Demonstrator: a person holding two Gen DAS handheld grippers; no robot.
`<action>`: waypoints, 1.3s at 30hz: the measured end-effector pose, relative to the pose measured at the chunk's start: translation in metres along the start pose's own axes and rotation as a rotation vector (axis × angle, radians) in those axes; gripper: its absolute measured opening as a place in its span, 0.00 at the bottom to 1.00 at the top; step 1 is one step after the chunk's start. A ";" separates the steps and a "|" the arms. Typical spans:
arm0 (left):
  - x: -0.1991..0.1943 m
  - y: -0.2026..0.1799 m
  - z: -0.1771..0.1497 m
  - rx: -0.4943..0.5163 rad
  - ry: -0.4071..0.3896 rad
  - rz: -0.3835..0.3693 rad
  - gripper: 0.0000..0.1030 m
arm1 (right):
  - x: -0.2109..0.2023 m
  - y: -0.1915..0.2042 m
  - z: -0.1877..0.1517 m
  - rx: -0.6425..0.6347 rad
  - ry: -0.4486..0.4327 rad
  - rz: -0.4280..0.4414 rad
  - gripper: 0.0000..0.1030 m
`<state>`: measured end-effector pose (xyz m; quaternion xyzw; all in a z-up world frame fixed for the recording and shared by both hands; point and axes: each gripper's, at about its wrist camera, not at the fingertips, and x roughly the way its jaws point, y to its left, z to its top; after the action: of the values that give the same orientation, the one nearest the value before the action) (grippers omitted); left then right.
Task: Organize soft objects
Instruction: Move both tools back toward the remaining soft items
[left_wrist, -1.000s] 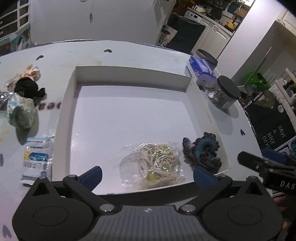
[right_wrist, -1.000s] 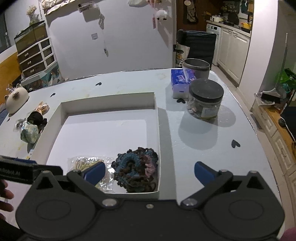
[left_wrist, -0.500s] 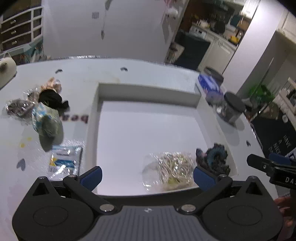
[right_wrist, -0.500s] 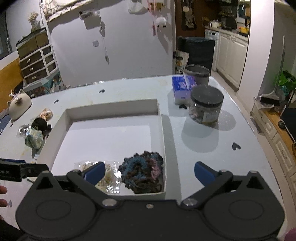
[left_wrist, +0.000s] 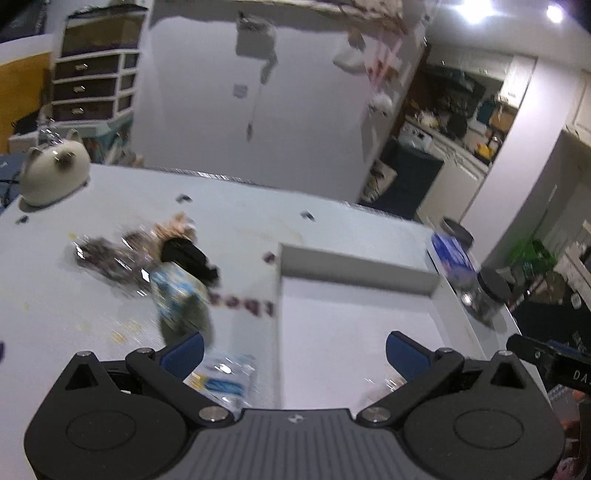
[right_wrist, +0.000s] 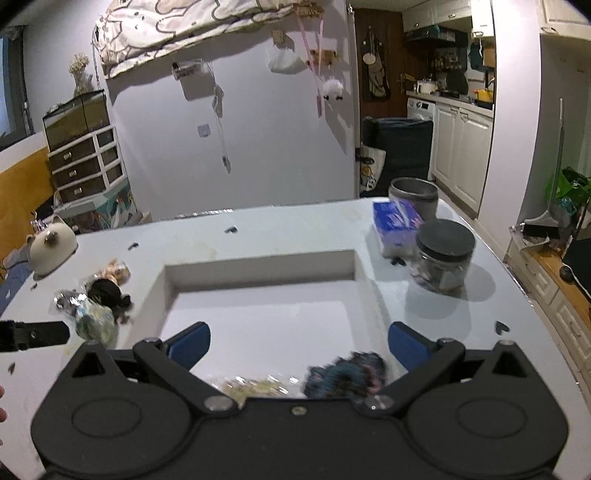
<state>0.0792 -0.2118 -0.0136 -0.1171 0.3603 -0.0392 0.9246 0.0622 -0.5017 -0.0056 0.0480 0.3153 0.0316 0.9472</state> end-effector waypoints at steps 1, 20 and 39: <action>-0.002 0.007 0.003 -0.001 -0.011 0.002 1.00 | 0.001 0.007 0.001 0.004 -0.006 0.001 1.00; -0.005 0.152 0.067 0.040 -0.129 0.028 1.00 | 0.047 0.168 0.019 -0.043 -0.074 0.055 1.00; 0.057 0.186 0.113 0.185 0.006 -0.187 0.94 | 0.138 0.281 0.004 -0.170 0.096 0.196 0.88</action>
<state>0.1953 -0.0191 -0.0161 -0.0643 0.3454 -0.1588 0.9227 0.1664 -0.2103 -0.0527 -0.0034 0.3502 0.1529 0.9241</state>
